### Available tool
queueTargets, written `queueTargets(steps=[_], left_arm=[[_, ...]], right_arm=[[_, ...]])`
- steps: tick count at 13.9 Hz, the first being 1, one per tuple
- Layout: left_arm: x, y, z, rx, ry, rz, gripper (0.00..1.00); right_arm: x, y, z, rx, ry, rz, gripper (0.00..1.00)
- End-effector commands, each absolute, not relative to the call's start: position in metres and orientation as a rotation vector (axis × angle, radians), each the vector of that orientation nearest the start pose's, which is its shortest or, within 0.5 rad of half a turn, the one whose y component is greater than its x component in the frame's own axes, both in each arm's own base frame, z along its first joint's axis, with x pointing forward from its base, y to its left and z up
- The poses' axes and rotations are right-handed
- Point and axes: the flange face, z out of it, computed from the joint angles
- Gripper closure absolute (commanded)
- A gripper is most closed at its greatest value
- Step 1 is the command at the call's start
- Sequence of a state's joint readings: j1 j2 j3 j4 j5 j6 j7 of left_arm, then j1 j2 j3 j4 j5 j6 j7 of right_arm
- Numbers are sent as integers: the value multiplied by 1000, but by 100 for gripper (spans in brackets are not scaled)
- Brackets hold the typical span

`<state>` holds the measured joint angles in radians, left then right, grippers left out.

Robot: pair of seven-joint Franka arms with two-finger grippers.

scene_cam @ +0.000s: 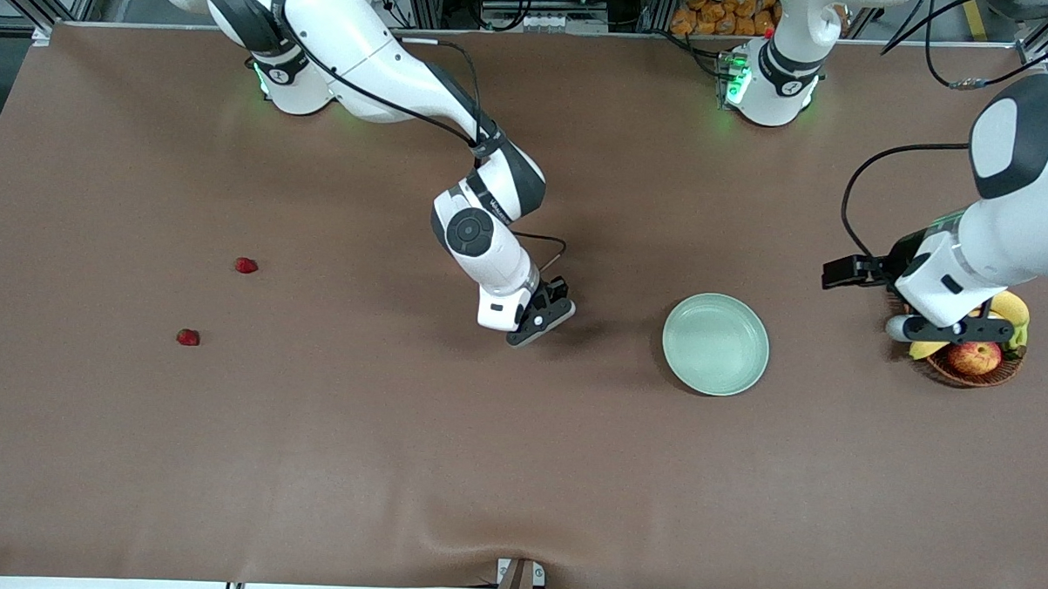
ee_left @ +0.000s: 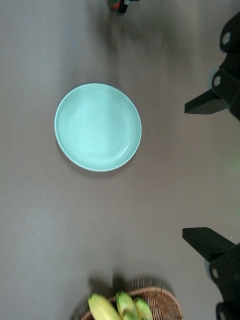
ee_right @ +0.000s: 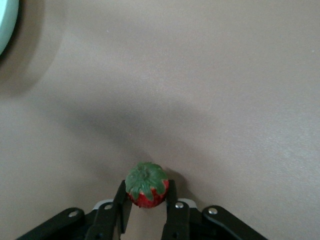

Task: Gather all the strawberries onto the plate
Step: 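Carry the strawberry toward the table middle while the left gripper nears the plate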

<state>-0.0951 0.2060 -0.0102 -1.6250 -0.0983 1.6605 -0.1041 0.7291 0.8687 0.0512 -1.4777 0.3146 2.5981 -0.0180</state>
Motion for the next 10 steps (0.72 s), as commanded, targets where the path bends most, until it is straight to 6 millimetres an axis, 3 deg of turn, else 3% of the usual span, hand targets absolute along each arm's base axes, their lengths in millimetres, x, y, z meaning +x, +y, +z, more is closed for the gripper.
queueTargets(steps=[1,5,7,10], left_arm=[[606,-87,483,-3233,-1,302,0],[613,-121,466,-3263,41,274,0],[617,-139,457,-3256,41,251,0],[618,-176,441,-3244,48,217,0]], right_arm=[[540,514,186,-2727,-718,-237,0],[558,493,219,-2742,-683,-280,0],[570,459,247,-2762,-622,-305,0],[584,374,278,-2816,-474,-296,0]])
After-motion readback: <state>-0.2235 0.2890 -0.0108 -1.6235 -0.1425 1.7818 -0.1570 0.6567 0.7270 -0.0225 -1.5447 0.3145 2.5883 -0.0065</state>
